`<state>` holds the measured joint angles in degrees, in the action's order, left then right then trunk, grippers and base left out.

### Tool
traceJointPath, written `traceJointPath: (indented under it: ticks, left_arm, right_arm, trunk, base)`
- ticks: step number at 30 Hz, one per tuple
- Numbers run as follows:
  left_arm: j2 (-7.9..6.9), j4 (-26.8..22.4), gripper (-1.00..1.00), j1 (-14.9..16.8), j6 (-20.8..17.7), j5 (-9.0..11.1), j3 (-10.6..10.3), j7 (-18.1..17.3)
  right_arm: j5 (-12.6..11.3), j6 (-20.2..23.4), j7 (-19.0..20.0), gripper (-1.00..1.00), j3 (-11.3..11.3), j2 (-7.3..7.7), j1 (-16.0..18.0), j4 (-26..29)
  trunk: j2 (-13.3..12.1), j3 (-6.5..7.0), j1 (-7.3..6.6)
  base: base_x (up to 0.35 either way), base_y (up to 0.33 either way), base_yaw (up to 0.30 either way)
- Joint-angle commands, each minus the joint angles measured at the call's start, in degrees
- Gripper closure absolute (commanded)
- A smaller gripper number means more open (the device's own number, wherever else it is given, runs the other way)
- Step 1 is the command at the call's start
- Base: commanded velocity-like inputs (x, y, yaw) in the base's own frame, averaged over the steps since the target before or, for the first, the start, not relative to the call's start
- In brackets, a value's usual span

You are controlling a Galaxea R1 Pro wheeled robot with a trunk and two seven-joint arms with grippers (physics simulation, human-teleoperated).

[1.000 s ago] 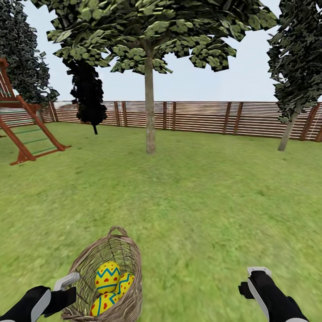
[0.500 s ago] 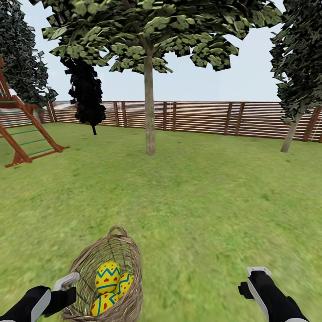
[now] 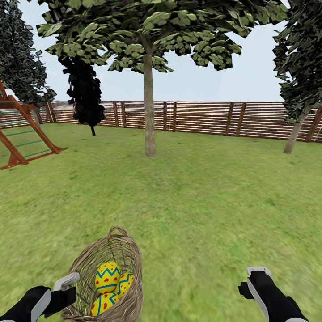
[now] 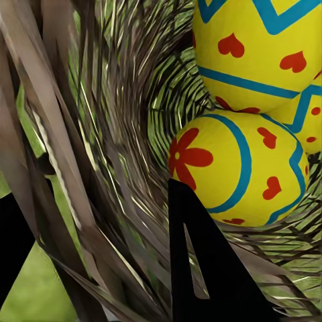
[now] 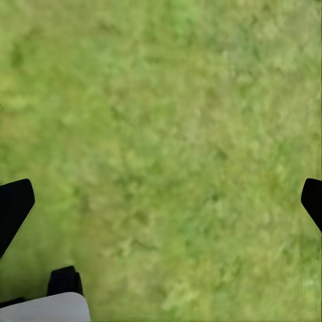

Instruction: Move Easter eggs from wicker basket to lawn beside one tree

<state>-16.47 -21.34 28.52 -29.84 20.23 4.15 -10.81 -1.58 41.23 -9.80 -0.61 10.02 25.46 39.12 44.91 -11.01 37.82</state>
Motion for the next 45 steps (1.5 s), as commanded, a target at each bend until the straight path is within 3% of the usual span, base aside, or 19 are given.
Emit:
traceJointPath:
  ticks: [1, 45]
  left_arm:
    - [0.03, -0.1, 1.00, 0.0, -0.5, 0.5, 0.5, -0.2]
    - [-0.06, -0.1, 1.00, 0.0, -0.5, 0.6, 0.6, -0.2]
  right_arm:
    - [-0.2, 0.3, -0.2, -1.00, 0.0, 0.00, 0.0, 0.1]
    - [-0.3, 0.3, -0.2, -1.00, -0.1, 0.00, 0.0, 0.1]
  trunk:
    - [0.1, -0.08, 0.05]
    - [0.1, -0.08, 0.05]
  base:
    - [0.329, 0.000, 0.000]
    - [0.329, 0.000, 0.000]
